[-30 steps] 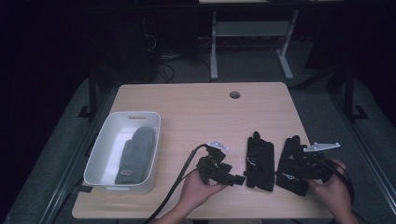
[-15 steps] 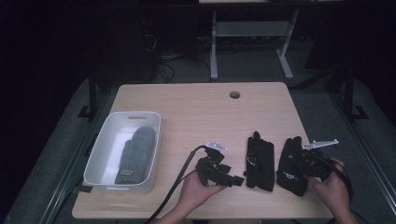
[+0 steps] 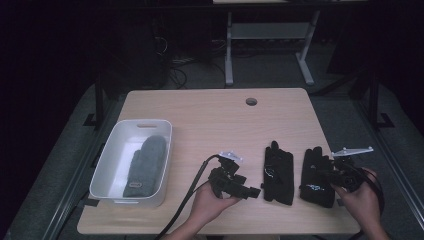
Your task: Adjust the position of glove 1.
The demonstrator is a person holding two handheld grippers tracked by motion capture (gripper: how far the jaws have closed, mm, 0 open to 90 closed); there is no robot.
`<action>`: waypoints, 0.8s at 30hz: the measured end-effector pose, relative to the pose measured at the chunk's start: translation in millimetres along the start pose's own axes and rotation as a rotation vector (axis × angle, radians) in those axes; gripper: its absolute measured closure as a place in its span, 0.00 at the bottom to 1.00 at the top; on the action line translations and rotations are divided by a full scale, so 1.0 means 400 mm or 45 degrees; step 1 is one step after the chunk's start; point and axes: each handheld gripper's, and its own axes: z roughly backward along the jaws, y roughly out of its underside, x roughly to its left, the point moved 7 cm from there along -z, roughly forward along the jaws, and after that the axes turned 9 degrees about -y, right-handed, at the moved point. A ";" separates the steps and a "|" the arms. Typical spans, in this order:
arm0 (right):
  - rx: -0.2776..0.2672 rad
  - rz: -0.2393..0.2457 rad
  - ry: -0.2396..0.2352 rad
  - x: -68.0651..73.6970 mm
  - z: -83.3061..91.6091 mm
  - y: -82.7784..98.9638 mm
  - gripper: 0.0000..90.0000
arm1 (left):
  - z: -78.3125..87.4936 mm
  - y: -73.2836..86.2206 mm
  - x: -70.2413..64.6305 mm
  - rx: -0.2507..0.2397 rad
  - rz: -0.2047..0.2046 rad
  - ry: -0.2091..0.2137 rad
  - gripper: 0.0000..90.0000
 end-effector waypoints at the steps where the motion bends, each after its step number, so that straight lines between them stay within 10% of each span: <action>1: -0.004 0.003 -0.002 0.000 0.005 -0.003 0.97 | 0.001 -0.001 0.000 -0.001 -0.001 -0.001 0.29; 13: -0.073 0.035 0.001 0.028 0.044 -0.051 0.97 | 0.007 -0.004 0.003 -0.007 -0.008 -0.009 0.29; 24: -0.098 0.114 -0.111 0.142 0.019 -0.124 0.97 | 0.011 0.001 0.005 -0.009 -0.011 -0.012 0.29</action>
